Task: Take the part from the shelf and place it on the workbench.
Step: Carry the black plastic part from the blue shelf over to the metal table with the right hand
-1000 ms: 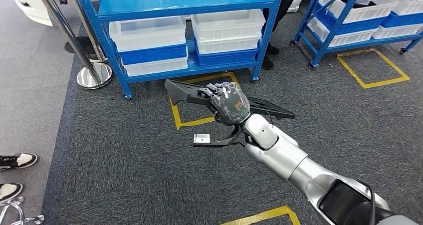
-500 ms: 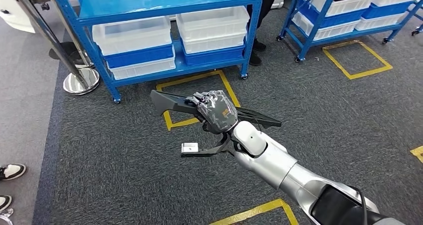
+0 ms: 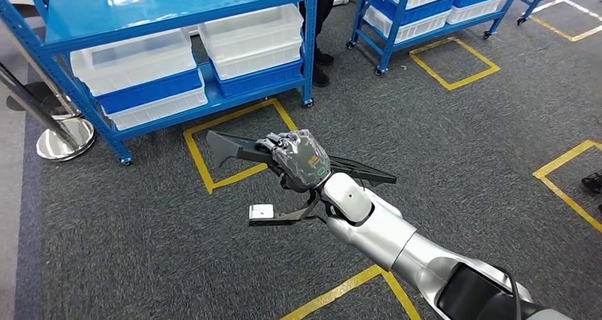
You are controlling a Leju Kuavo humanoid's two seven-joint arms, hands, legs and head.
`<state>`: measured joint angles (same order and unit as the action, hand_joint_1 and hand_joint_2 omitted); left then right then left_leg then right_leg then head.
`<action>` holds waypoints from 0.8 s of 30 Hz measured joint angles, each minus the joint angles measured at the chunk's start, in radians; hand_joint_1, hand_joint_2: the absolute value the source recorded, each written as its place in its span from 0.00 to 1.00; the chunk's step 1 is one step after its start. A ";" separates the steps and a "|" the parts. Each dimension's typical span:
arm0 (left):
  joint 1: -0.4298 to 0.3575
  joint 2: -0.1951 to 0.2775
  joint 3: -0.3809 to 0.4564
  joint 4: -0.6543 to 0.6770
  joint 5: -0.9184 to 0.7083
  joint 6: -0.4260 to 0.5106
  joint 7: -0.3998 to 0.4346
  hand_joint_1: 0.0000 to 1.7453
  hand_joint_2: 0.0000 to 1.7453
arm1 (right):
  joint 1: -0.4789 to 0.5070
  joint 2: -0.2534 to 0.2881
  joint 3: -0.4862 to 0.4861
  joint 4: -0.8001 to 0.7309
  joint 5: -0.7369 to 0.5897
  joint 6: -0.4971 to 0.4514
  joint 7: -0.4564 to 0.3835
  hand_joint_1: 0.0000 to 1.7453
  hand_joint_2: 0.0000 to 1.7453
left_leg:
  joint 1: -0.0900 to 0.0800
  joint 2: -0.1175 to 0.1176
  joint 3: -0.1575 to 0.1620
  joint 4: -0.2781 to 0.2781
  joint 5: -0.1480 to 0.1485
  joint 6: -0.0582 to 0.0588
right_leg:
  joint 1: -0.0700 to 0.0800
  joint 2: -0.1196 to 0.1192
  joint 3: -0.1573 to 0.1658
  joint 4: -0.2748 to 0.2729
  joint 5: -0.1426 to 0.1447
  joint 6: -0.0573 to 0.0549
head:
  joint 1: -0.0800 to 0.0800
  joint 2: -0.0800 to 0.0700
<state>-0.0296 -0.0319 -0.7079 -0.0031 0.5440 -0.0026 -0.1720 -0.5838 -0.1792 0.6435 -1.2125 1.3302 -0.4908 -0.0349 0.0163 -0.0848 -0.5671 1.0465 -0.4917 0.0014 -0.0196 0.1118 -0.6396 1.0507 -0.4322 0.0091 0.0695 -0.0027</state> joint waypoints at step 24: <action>-0.006 0.003 -0.057 0.000 -0.006 0.004 -0.001 0.00 1.00 | 0.073 -0.061 -0.035 -0.090 -0.033 -0.018 -0.003 1.00 1.00 | -0.012 0.096 -0.101 0.221 -0.112 -0.006 | 0.010 -0.083 0.032 -0.043 0.010 -0.031 | 0.001 0.000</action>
<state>-0.0360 -0.0290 -0.7654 -0.0031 0.5379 0.0011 -0.1728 -0.5107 -0.2399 0.6090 -1.3028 1.2977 -0.5088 -0.0378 0.0048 0.0115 -0.6677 1.2676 -0.6039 -0.0049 -0.0094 0.0288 -0.6077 1.0079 -0.4219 -0.0221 0.0707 -0.0028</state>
